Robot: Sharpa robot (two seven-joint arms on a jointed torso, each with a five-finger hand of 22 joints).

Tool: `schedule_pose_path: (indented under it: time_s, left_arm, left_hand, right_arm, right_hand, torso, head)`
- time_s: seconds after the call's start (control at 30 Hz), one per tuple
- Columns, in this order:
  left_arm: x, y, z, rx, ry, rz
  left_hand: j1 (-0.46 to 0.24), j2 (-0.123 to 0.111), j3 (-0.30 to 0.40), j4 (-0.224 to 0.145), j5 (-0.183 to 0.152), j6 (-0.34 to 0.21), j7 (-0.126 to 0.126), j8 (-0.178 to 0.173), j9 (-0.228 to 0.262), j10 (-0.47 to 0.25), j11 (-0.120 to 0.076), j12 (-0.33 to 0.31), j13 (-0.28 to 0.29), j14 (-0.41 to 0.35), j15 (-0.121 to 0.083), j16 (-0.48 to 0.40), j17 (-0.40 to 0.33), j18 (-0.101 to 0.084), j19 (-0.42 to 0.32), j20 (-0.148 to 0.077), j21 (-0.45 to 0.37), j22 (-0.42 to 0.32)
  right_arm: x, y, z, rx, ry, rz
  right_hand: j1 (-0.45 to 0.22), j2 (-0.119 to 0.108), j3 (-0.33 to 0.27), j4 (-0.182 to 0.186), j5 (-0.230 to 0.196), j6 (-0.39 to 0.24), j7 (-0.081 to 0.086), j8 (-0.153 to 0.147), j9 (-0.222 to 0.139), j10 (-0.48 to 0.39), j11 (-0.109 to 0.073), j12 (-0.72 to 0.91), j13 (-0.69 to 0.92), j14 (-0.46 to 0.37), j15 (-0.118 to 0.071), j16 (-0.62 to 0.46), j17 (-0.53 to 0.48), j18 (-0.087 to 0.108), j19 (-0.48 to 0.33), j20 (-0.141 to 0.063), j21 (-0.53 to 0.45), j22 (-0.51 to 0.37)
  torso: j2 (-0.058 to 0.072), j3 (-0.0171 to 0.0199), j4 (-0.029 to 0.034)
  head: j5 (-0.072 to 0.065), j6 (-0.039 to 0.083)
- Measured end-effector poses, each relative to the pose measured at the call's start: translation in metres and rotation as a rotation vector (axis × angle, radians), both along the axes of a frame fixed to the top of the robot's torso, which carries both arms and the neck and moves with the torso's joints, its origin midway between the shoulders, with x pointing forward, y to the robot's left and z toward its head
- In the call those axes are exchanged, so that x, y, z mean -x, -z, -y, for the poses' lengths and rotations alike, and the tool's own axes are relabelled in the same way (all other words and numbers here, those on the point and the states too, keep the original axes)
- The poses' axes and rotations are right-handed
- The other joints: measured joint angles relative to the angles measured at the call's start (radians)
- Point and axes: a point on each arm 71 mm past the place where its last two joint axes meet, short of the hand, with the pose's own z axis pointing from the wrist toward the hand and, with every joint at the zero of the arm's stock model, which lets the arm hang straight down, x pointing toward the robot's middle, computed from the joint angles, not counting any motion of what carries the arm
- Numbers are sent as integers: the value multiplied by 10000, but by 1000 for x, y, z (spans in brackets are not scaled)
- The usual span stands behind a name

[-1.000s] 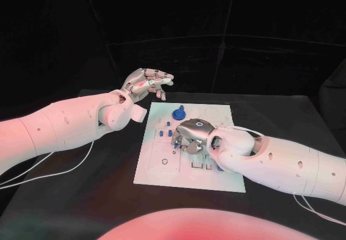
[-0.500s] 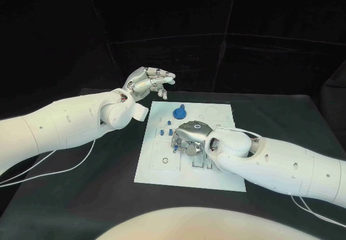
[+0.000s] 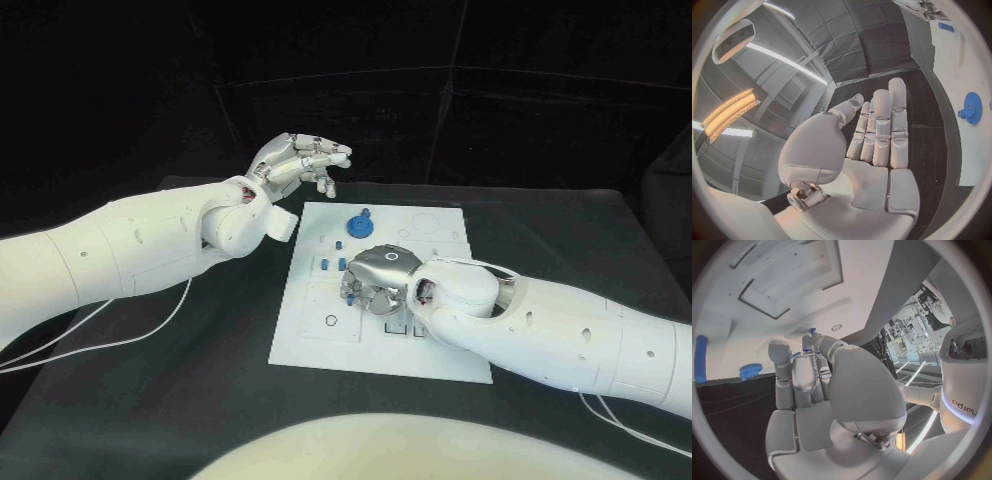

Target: Assemble the parts on the task board

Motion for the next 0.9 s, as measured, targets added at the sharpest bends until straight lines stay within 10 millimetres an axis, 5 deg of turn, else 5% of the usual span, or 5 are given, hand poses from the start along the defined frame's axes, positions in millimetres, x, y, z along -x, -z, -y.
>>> schedule_pose_path:
  time_s: [0.2, 0.5, 0.9]
  left_arm:
    - [0, 0, 0, -1, -2, 0]
    - [0, 0, 0, -5, -9, 0]
    - [-1, 1, -1, -33, -66, 0]
  left_hand:
    - [0, 0, 0, 0, 0, 0, 0, 0, 0, 0, 0, 0, 0, 0, 0, 0, 0, 0, -1, -1, 0, 1]
    - [0, 0, 0, 0, 0, 0, 0, -38, 0, 0, 0, 0, 0, 0, 0, 0, -17, 0, -2, -2, 0, -15]
    - [0, 0, -6, -6, 0, 0, 0, -37, 0, 0, 0, 1, 0, 0, 0, 0, -17, 0, -2, -2, 0, -14]
  right_arm:
    - [-1, 2, 0, 116, 3, -17]
    - [1, 7, -2, 308, -63, -80]
    - [1, 7, -2, 284, -94, -127]
  right_hand:
    - [-87, -20, 0, 0, 0, -3, 2, -25, 5, 0, 0, -42, 1, 0, 0, 0, -13, 0, 0, 0, 0, -6]
    - [-452, -126, 40, -38, 5, -339, 233, -203, -60, -506, 209, -405, -119, -3, 3, 34, -77, 0, -108, 108, 0, -82]
    - [-896, -419, -195, 83, 5, -825, 423, -199, -81, -1364, 498, -870, -144, -17, 238, 186, -40, 0, -190, 276, 0, -166]
  torso:
    - [-2, -1, 2]
    - [-3, -1, 2]
    - [-3, 1, 2]
  head:
    - [1, -2]
    - [2, -20]
    - [-18, -32]
